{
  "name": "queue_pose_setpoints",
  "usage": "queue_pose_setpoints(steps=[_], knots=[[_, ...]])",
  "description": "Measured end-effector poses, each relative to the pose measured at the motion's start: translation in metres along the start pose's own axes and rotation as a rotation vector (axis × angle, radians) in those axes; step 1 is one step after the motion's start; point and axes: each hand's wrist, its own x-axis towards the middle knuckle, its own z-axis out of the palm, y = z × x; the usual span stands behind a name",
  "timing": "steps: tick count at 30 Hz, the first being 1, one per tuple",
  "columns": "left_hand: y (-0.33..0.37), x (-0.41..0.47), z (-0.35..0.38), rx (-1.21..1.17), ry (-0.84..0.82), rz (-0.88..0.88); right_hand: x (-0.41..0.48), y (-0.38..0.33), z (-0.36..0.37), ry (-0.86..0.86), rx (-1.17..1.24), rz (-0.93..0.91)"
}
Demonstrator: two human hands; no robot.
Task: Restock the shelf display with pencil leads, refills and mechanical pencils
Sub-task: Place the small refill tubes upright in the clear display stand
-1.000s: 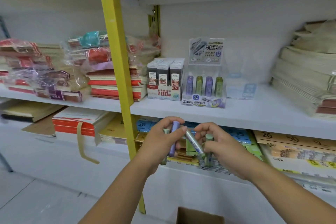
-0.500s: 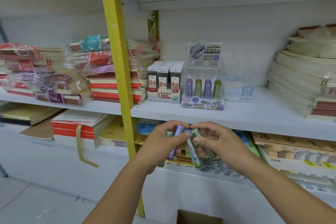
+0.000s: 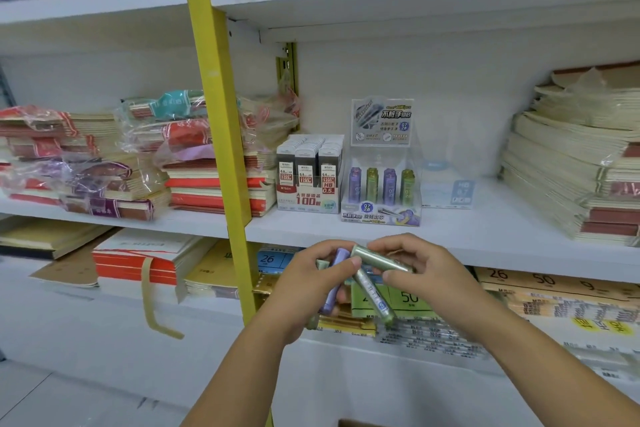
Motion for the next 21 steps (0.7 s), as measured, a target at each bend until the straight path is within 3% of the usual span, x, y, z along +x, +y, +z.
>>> queue_pose_setpoints(steps=[5,7,16,21], knots=[[0.009,0.003,0.002,-0.086,0.051,0.001,0.000,-0.007,-0.010,0.057,0.427,0.040],[0.010,0.004,0.004,-0.099,0.081,0.023,0.002,-0.009,-0.013,0.132,0.459,0.051],[0.024,0.030,0.010,-0.312,0.312,0.137,0.051,-0.050,-0.054,0.330,-0.084,-0.118],[0.023,0.045,0.004,-0.438,0.416,0.193,0.108,-0.086,-0.073,0.280,-0.319,-0.225]])
